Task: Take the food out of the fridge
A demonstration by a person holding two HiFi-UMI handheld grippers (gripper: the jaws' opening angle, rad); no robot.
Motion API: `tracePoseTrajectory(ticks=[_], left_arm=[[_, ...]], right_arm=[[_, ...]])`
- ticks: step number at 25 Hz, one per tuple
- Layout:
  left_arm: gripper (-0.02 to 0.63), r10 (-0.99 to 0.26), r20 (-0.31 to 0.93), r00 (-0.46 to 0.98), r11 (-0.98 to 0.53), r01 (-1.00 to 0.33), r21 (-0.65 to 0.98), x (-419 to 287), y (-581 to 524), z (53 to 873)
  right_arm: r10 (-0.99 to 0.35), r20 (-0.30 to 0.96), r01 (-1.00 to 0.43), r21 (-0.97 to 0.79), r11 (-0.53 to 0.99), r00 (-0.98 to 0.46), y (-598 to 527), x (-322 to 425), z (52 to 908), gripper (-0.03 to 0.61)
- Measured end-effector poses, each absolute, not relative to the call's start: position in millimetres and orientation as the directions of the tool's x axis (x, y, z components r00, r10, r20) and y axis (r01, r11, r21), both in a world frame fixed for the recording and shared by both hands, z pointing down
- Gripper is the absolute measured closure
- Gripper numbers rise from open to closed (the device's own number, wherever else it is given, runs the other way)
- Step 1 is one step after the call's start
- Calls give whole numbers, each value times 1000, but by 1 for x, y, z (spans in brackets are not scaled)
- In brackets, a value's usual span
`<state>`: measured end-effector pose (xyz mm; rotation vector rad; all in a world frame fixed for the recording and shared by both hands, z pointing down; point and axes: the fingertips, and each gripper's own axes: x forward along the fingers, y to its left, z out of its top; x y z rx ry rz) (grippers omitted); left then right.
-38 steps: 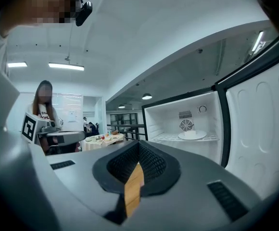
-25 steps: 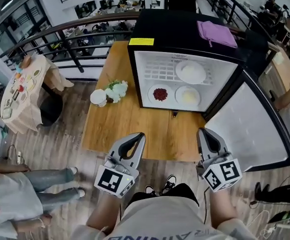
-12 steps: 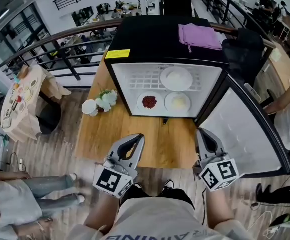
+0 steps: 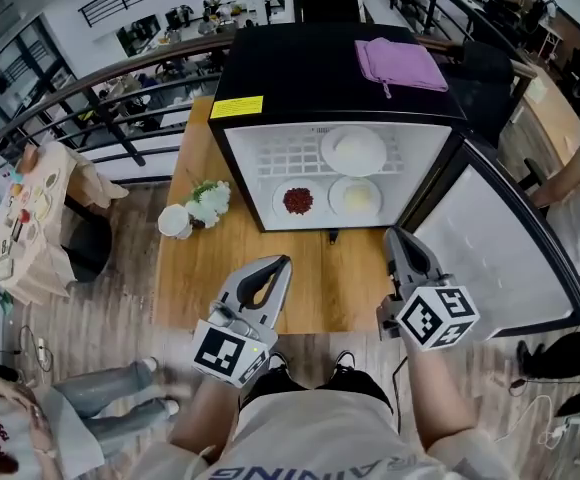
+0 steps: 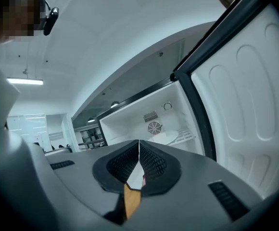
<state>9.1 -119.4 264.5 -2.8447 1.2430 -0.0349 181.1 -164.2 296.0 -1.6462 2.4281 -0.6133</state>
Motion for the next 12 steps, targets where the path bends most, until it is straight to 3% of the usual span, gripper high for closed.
tracePoseTrajectory(ticks=[6, 9, 12], left_arm=[[607, -732, 10, 682, -681, -731, -34, -2, -125, 270], [607, -732, 16, 681, -681, -732, -29, -7, -125, 274], [607, -737, 24, 676, -676, -736, -19, -14, -128, 279]], right_arm=[[-922, 146, -808, -543, 228, -358, -199, 169, 310, 555], [-920, 154, -729, -661, 175, -361, -220, 165, 316, 471], [-927, 154, -615, -783, 97, -343, -244, 163, 325, 456]])
